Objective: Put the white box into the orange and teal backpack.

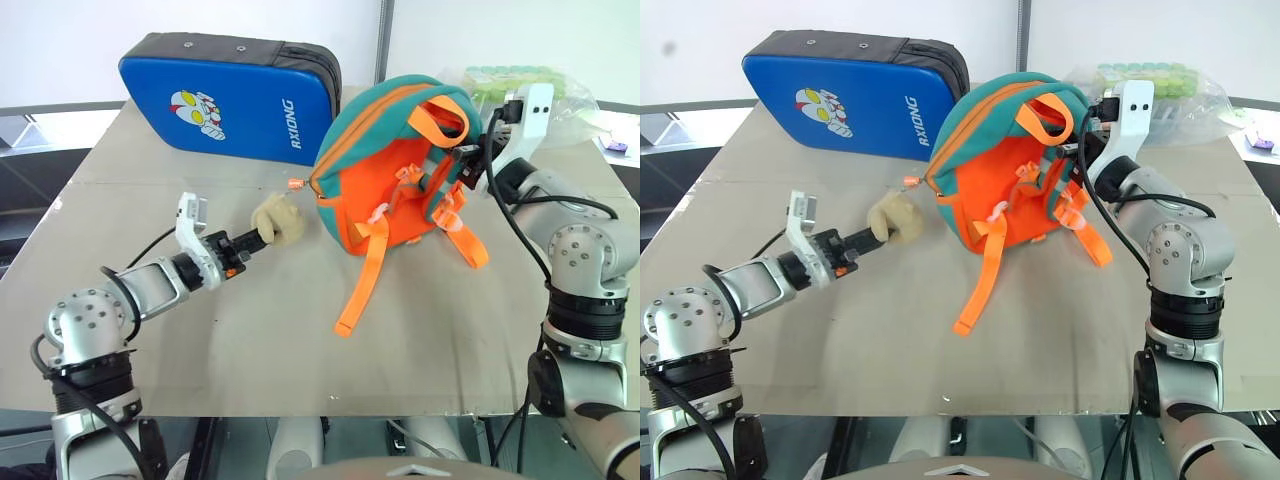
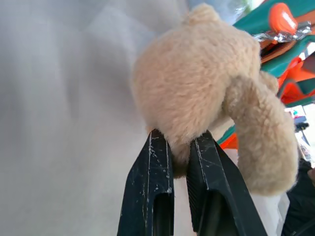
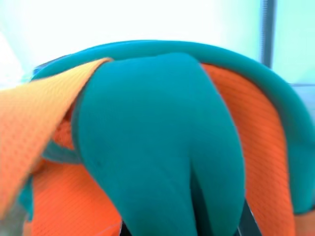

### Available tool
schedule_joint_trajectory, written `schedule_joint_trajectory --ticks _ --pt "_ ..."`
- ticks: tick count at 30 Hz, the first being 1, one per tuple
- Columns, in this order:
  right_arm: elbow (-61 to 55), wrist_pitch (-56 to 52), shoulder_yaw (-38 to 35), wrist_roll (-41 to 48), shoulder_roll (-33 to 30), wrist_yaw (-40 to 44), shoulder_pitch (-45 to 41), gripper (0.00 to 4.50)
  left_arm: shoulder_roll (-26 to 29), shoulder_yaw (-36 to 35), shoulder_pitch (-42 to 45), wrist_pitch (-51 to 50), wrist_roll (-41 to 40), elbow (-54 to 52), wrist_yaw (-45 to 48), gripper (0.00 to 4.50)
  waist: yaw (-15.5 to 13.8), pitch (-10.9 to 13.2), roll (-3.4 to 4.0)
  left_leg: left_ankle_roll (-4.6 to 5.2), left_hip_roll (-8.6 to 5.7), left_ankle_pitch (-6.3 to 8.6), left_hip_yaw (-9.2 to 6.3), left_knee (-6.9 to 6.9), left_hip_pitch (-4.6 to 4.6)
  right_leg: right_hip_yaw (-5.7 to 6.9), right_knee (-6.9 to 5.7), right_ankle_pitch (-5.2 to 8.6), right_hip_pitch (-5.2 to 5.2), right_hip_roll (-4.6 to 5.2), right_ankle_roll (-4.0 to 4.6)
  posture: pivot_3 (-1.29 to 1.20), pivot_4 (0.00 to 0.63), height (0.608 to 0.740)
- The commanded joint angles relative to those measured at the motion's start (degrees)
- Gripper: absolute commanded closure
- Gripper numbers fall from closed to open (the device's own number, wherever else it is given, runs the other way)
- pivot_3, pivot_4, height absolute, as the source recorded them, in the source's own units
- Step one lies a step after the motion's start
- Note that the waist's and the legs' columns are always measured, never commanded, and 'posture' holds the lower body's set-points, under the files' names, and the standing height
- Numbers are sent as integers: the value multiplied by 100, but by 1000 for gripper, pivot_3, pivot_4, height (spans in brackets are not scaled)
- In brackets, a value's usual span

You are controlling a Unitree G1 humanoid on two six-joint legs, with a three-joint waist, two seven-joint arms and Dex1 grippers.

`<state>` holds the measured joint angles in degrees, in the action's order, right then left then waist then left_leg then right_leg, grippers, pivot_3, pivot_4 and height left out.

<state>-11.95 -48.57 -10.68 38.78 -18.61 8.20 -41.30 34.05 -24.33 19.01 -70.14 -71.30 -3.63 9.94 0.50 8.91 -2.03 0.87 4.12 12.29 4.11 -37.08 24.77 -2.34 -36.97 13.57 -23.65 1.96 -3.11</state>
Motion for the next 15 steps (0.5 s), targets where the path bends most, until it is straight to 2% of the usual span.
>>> schedule_joint_trajectory --ticks 1,6,8,11,14,15 --pt "85 415 -1014 -133 -123 -659 -234 4500 -89 383 -284 323 1066 332 -492 4481 -12 -1 0 0 0 0 1 0 0 0 0 0 0 0 0 0 150 740" --pt "-107 344 -1004 -39 -136 -763 -91 4500 -479 1056 -169 810 1785 539 -346 4481 -30 -6 -3 0 -2 0 0 0 1 0 1 0 2 1 0 0 150 740" --pt "-303 296 -923 -47 -211 -699 47 4500 -484 1292 -38 1336 2056 385 78 4481 -54 -13 4 0 -3 0 -1 0 -1 1 1 0 3 0 0 0 150 740" --pt "-885 352 -112 -441 -921 172 640 4500 -451 1277 225 2397 2374 31 869 4481 -95 -11 5 0 -3 0 0 0 5 1 4 1 1 0 3 0 150 740" --pt "-1036 543 -6 -436 -1058 492 956 4500 -232 1525 239 2730 2792 -103 1344 4481 -69 -11 6 1 -2 1 6 7 5 -2 18 2 0 0 4 0 150 740" --pt "-1033 558 -15 -429 -1064 541 1006 3934 -168 1606 232 2811 2931 -123 1470 4500 -49 -11 6 1 -2 1 8 13 2 -4 18 1 0 -1 1 0 150 740"
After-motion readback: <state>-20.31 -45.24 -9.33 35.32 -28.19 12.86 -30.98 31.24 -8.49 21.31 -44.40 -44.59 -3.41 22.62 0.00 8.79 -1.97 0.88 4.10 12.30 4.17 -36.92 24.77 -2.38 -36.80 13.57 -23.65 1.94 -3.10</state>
